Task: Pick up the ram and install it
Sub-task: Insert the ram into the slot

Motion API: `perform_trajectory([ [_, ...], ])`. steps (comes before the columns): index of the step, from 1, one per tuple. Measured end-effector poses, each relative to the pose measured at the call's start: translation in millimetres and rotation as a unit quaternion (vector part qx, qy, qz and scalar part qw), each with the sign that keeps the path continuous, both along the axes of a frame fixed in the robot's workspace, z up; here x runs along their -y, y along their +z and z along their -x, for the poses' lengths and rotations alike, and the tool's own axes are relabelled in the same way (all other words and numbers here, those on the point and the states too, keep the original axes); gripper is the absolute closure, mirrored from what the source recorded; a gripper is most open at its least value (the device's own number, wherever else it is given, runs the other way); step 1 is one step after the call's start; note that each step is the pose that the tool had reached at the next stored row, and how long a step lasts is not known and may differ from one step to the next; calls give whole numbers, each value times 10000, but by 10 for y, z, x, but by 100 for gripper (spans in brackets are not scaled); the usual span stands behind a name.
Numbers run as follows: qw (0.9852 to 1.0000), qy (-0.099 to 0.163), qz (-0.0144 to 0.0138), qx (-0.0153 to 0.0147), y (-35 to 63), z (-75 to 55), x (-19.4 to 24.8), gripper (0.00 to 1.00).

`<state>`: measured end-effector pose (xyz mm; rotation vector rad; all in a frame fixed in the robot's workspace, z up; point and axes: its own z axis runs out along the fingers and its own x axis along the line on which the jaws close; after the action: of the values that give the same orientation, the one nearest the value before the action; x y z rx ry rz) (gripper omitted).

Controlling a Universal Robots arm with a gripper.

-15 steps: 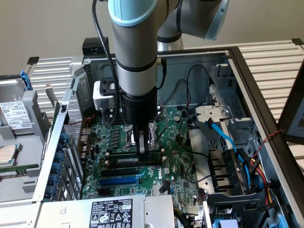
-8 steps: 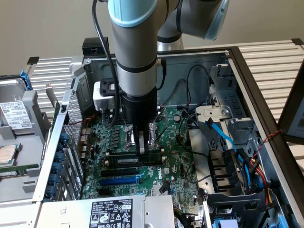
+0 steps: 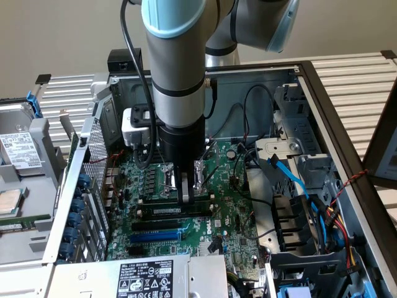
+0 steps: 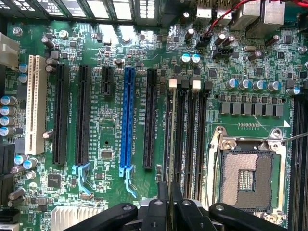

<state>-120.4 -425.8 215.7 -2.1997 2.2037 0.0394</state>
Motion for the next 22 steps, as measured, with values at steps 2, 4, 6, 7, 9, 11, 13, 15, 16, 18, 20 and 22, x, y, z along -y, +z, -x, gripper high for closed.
perform_trajectory([
  [2,10000,0,-2,1,-2,0,0,86],
  [4,10000,0,-2,2,-2,-1,-1,86],
  [6,10000,0,-2,2,-2,0,-1,86],
  [7,10000,0,-2,2,-2,0,-1,86],
  [9,10000,0,-2,2,-2,-1,0,86],
  [11,10000,0,-2,2,-2,0,-1,86],
  [13,10000,0,-2,2,-2,0,-1,86],
  [15,10000,0,-2,1,-2,0,-1,86],
  [16,10000,0,-2,1,-2,0,0,86],
  [18,10000,0,-2,1,-2,0,0,86],
  [20,10000,0,-3,2,1,0,-1,86],
  [22,10000,0,-4,3,7,-1,-1,86],
])
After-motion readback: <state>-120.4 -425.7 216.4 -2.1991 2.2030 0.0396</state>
